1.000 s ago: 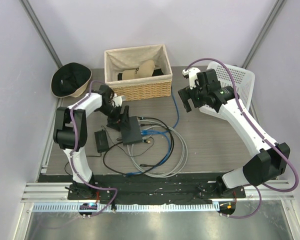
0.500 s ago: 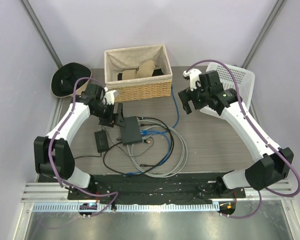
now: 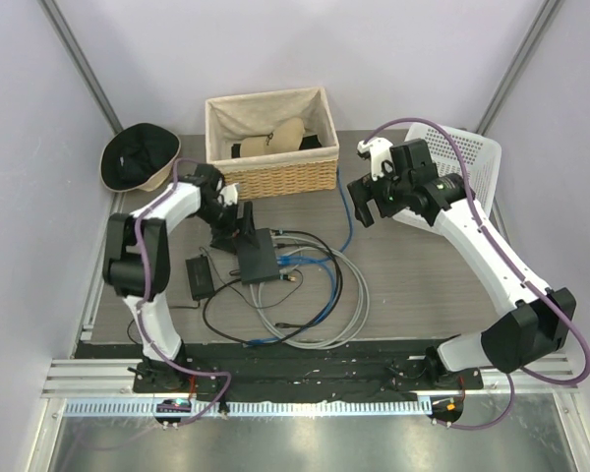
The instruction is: Pull the plug from the switch port
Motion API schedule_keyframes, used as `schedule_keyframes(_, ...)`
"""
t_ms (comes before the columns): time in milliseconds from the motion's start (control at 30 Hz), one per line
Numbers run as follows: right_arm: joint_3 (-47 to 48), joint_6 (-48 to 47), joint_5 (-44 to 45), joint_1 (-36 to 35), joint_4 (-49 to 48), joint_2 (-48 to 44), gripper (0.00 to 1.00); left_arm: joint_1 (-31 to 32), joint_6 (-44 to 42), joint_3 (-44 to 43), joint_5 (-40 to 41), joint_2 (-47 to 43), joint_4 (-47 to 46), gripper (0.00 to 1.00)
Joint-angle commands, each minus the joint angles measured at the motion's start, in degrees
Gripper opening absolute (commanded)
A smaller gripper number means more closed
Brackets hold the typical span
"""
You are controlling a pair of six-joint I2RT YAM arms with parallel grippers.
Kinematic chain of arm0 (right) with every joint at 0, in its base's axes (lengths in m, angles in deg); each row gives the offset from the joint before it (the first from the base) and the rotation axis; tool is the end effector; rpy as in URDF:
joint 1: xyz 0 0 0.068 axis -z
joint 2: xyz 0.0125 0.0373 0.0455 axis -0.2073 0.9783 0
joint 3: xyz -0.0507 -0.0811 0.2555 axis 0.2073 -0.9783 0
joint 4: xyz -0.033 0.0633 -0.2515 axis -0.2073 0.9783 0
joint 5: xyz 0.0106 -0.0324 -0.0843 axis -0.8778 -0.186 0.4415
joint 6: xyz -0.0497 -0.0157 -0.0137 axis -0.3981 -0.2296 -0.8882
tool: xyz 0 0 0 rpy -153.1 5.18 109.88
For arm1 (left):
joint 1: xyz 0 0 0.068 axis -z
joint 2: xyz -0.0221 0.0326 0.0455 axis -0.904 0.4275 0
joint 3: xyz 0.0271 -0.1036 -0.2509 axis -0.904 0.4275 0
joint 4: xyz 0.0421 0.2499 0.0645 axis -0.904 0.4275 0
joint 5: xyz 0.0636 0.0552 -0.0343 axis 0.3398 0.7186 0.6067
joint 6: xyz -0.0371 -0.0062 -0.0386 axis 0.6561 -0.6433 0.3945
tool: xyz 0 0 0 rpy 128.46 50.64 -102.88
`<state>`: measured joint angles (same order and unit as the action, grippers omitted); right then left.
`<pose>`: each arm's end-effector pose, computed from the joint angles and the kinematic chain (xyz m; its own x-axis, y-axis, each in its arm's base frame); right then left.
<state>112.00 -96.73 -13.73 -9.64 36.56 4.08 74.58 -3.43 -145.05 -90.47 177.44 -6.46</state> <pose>0.2727 0.1116 0.3551 -0.5566 -0.4339 -0.7084 -0.5524 0.8302 -0.0744 0.3438 -0.0781 0.1889 -0.9961 -0.0168 -0.0863 0.0311 0.8508 -0.5246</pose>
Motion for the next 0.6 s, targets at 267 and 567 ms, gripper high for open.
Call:
schedule_keyframes(267,6.73,-3.43,0.99,0.16,-3.68,5.48,1.00,10.67,-0.05,-22.11,-4.86,15.55,5.48,0.80)
schedule_keyframes(567,11.74,0.87,-3.31,0.16,-8.96,13.04,1.00,9.45,-9.54,-15.08,5.86,-2.98,7.86,0.86)
